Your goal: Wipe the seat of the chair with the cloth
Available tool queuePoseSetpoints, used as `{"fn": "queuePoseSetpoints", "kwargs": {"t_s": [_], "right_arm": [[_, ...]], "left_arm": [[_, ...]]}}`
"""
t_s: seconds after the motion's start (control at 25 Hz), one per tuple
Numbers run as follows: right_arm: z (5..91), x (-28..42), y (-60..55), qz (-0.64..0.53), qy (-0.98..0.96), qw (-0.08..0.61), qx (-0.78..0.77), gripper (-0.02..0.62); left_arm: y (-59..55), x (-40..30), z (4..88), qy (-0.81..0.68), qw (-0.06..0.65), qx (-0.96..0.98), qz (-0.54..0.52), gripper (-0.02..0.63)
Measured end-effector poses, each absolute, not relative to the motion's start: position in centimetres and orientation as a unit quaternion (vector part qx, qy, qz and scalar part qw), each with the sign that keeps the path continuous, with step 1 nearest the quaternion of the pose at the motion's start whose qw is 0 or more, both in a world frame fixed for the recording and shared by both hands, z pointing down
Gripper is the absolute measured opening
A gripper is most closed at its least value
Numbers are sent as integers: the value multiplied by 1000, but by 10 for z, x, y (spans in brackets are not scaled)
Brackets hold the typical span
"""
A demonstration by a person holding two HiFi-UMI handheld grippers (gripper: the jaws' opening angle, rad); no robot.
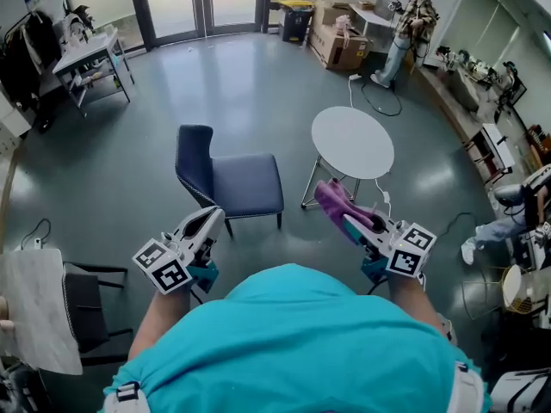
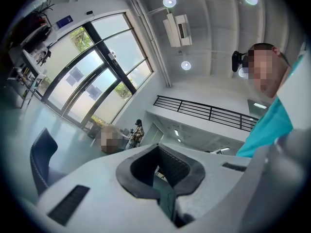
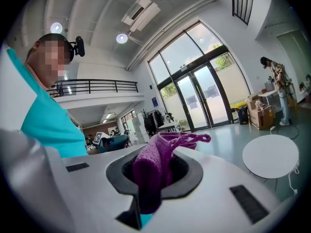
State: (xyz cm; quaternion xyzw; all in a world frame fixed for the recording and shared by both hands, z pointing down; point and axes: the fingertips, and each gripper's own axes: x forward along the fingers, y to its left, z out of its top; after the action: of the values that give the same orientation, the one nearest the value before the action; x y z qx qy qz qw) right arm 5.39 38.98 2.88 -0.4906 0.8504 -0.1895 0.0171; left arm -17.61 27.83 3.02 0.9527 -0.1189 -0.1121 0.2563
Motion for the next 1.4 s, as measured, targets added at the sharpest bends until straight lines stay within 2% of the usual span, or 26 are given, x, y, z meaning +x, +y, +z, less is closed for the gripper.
{"fn": "queuePoseSetpoints", "kwargs": {"t_s": [0.32,0.6,1.12,1.4], "right_arm": [[40,36,329,-199,868,7,-456,49],[58,65,291,-209,886,14,-414,49],[47,219,195,-198,930,15,-310,49],[62,249,156,-215,939,10,-267,49]], "left_arm": [[240,-203,46,-161,264,944,-115,3],[221,-184,53,-209,251,939,-109,3],[186,-35,43,-311,240,913,-110,3],[175,-4,47,-355,242,898,-89,3]]}}
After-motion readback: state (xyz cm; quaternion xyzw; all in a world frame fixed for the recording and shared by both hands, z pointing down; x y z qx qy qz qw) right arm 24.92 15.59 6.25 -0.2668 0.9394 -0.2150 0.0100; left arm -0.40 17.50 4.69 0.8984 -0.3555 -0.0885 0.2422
